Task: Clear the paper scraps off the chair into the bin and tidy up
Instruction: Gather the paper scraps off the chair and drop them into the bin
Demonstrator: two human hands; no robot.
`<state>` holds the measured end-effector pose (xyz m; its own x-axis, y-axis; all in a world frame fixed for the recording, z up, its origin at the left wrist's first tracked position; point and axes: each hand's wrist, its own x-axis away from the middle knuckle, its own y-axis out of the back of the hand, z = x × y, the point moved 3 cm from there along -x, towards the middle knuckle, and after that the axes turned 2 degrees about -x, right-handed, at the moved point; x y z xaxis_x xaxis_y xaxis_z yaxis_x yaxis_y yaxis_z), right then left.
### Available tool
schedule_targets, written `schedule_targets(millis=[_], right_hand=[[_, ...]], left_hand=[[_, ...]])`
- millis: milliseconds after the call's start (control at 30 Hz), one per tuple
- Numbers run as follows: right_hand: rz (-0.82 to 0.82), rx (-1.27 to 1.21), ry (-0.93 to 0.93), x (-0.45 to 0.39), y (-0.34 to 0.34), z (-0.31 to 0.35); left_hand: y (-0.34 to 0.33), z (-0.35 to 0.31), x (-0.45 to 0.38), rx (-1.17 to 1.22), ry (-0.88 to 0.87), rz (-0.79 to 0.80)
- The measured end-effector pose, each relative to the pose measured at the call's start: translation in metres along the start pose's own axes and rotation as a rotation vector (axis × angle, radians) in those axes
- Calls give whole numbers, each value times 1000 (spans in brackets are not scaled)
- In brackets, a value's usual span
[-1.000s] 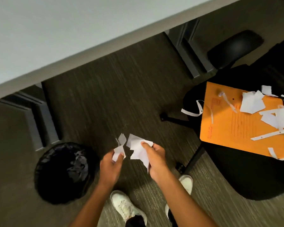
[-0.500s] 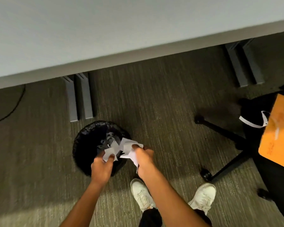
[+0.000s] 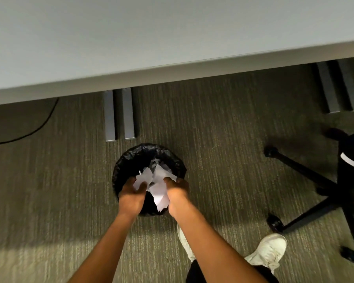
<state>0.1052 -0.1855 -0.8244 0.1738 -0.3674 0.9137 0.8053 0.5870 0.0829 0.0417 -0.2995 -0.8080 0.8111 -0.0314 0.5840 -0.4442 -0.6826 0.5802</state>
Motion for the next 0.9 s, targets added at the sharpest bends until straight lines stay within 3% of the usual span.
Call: schedule_targets(millis=[233, 533, 700, 900], right_hand=[[17, -50, -50, -10, -22, -19], [65, -67, -108, -17, -1, -15], [68, -99, -27, -24, 24, -5], [-7, 8, 262, -25, 91, 25]], left_hand=[[3, 13, -19, -92, 14, 24], [-7, 5, -14, -52, -23, 52], [-17, -16, -5, -110, -68, 80], [-56, -53, 17, -93, -145, 123]])
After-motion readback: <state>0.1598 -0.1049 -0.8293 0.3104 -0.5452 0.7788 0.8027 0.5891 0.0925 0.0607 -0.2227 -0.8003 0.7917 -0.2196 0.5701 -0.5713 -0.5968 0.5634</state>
